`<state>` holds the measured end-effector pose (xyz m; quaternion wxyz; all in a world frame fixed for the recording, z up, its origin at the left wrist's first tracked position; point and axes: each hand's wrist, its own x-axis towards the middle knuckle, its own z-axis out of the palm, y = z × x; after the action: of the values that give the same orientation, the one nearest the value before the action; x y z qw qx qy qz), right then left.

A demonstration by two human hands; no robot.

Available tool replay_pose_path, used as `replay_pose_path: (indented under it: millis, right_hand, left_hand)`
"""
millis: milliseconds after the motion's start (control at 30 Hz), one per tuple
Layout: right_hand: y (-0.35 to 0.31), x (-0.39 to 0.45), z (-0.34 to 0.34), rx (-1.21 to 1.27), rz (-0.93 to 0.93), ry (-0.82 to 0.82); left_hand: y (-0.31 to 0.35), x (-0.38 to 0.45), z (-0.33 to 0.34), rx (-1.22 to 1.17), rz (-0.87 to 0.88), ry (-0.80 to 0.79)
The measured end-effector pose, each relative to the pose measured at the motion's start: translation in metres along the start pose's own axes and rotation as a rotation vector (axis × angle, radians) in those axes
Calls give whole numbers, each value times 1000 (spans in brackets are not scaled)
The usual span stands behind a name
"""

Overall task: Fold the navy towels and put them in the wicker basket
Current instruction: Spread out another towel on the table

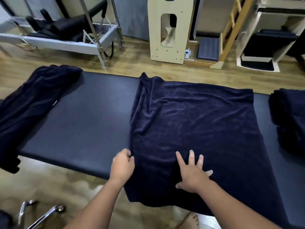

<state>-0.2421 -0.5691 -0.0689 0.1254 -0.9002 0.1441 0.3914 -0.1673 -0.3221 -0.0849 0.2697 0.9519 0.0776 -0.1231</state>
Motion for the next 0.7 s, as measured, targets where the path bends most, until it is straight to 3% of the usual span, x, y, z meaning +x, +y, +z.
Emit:
replay_pose_path:
  millis: [100, 200, 267, 367, 467, 567, 700]
  right_hand:
    - [-5, 0, 1, 8, 21, 9]
    - [-4, 0, 2, 16, 32, 20]
    - [-4, -1, 3, 14, 36, 25]
    - [-5, 0, 3, 4, 43, 26]
    - [-6, 0, 3, -1, 52, 19]
    - [-6, 2, 4, -4, 57, 18]
    - [-6, 3, 4, -1, 60, 14]
  left_hand:
    - [-4, -7, 0, -189, 120, -61]
    - [-5, -9, 0, -417, -78, -77]
    - [-8, -9, -3, -393, -214, -42]
    - [-12, -10, -1, -179, 38, -73]
    - [-12, -12, 4, -191, 267, -73]
    - [-14, -14, 7, -210, 313, -124]
    - [-10, -17, 2, -215, 227, -233]
